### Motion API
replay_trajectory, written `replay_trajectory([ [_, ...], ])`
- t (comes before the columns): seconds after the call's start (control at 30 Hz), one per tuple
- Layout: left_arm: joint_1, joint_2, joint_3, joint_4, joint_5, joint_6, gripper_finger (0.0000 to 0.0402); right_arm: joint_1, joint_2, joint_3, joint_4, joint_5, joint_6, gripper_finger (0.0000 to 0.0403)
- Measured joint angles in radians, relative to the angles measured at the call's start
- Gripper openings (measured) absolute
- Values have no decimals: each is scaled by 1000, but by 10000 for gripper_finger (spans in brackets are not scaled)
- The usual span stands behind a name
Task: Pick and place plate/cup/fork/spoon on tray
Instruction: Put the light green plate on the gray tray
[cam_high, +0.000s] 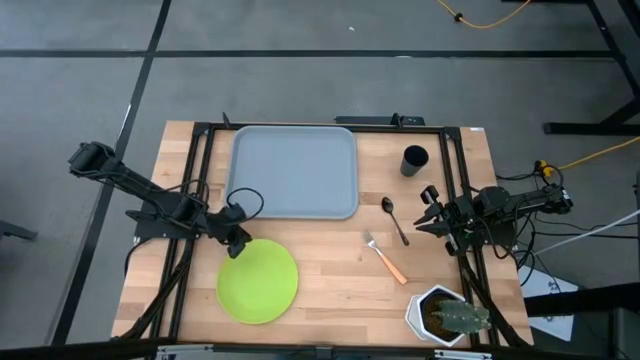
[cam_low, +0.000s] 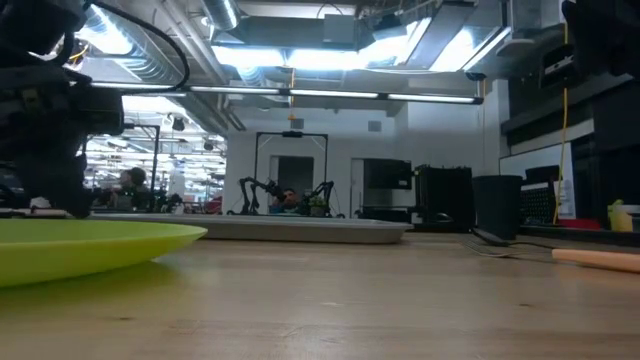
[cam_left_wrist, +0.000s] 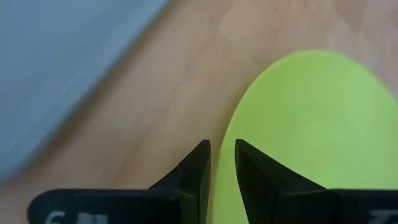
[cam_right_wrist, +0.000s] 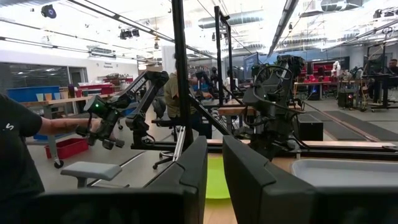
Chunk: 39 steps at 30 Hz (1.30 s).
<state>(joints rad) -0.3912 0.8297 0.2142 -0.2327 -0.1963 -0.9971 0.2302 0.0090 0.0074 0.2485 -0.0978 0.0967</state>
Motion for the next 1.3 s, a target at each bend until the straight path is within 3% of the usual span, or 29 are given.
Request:
replay_trajectory([
  [0.3, 0, 46, 0, 3, 41, 18, 66, 0, 0, 0, -8, 0, 0, 57],
  [0.53, -1, 48, 0, 1, 207, 15, 66, 0, 0, 0, -10, 0, 0, 57],
  [0.8, 0, 49, 0, 0, 166, 13, 65, 0, 0, 0, -10, 0, 0, 57],
  [1.03, 0, 74, 2, 20, 259, 52, 9, 0, 0, 0, -18, 0, 0, 57],
  [1.3, 54, 27, 1, 281, 140, 86, 2, 0, 0, 0, -37, 0, 0, 57],
])
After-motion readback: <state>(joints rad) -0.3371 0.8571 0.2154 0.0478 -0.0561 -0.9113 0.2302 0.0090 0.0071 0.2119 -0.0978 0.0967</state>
